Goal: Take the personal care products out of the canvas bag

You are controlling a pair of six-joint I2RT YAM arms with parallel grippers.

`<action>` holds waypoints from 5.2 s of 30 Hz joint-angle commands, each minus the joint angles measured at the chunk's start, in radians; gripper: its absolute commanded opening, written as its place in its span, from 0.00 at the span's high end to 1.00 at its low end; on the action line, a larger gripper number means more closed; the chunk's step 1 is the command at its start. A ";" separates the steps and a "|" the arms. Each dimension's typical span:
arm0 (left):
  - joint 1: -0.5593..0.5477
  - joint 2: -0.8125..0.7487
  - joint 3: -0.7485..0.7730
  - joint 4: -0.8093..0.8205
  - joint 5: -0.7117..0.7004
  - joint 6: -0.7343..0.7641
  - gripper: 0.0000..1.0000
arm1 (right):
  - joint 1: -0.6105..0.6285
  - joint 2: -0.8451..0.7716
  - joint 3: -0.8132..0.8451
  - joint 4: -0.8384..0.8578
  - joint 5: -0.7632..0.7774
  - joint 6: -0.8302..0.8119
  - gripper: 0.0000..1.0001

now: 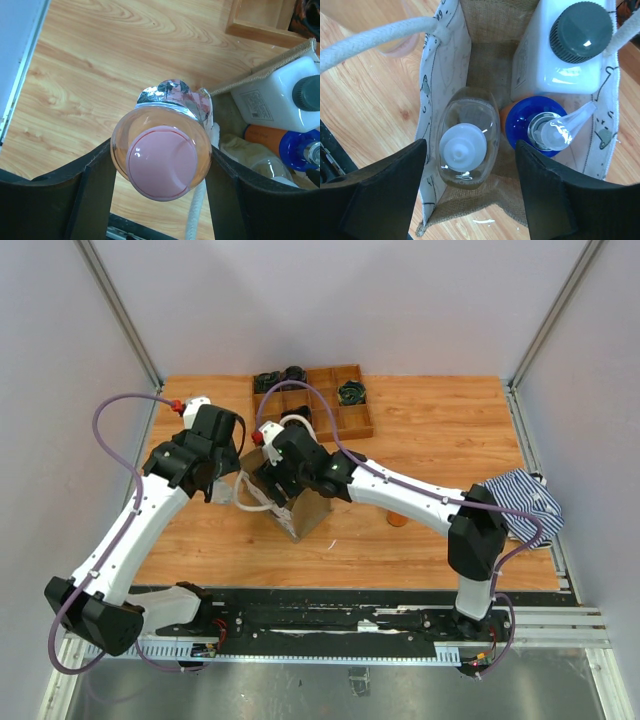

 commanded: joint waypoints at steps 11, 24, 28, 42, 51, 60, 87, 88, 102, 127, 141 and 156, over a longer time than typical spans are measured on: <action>0.005 -0.163 -0.247 0.254 0.020 -0.073 0.97 | 0.012 0.124 0.053 -0.041 0.044 0.036 0.35; 0.005 -0.186 -0.380 0.298 0.063 -0.112 0.91 | 0.021 0.092 0.134 -0.120 0.115 0.002 0.76; 0.005 -0.200 -0.394 0.295 0.058 -0.114 0.71 | 0.021 -0.015 0.178 -0.115 0.135 -0.007 0.77; 0.005 -0.206 -0.412 0.282 0.051 -0.100 0.23 | -0.027 -0.374 0.276 -0.214 0.364 -0.027 0.79; 0.005 -0.240 -0.311 0.244 0.043 -0.095 0.19 | -0.331 -0.503 0.014 -0.131 0.280 -0.043 0.79; 0.003 -0.193 -0.078 0.336 0.140 0.052 0.21 | -0.626 -0.511 -0.341 0.032 0.194 -0.039 0.78; -0.259 0.117 -0.295 0.659 0.209 0.091 0.22 | -0.711 -0.412 -0.576 0.024 0.147 0.096 0.48; -0.262 0.132 -0.292 0.662 0.193 0.083 0.22 | -0.713 -0.408 -0.575 0.021 0.139 0.092 0.40; -0.262 0.288 -0.250 0.731 0.163 0.077 0.21 | -0.712 -0.617 -0.537 -0.065 0.073 0.081 0.05; -0.446 0.006 0.199 0.477 -0.223 0.179 0.99 | -0.456 -0.664 -0.333 -0.176 0.043 0.042 0.05; -0.115 -0.054 0.124 0.372 -0.172 0.168 0.95 | 0.004 -0.369 -0.023 -0.186 0.165 -0.037 0.05; 0.209 0.035 -0.234 0.510 0.088 0.002 0.92 | 0.078 -0.223 0.063 -0.187 0.148 -0.059 0.05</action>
